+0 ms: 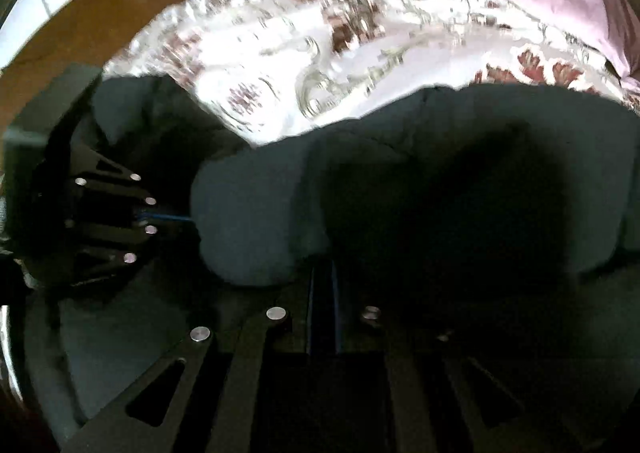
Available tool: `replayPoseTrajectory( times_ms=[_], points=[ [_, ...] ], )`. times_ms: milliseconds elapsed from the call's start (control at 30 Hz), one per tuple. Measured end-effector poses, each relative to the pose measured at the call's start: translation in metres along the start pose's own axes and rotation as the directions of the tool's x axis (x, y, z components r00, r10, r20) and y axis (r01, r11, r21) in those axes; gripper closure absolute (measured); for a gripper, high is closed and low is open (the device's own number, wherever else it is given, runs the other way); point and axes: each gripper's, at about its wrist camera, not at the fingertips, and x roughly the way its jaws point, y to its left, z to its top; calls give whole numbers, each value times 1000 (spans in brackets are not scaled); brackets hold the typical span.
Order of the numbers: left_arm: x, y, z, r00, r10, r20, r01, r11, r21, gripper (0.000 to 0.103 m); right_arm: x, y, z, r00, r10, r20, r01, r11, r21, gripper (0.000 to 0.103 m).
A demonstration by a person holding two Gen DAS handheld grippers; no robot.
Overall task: Fold large clothes
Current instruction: 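Lift the hem with both grippers and fold it toward the collar, then release the folded hem and raise both grippers above the jacket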
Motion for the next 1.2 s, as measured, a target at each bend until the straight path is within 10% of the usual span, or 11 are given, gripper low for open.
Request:
replayPoseTrajectory(
  times_ms=[167,400,467,967,1200],
  points=[
    [-56,-6,-10,988,53,147,-37,993,-110,91,-59,-3,-12,984,-9,176,-1,999,53,61],
    [-132,-24,-29,933,193,303,-106,954,-281,18,-136,5,-33,940,-118,319,88,990,108,26],
    [-152,-30,-34,912,218,349,-112,948,-299,12,-150,14,-36,925,-140,353,112,989,99,17],
    [-304,-131,-110,757,391,523,-266,916,-300,1,-295,98,-99,833,-177,524,185,982,38,4],
    [-347,-174,-157,718,412,560,-285,909,-303,0,-347,130,-147,813,-155,561,173,985,22,3]
  ],
)
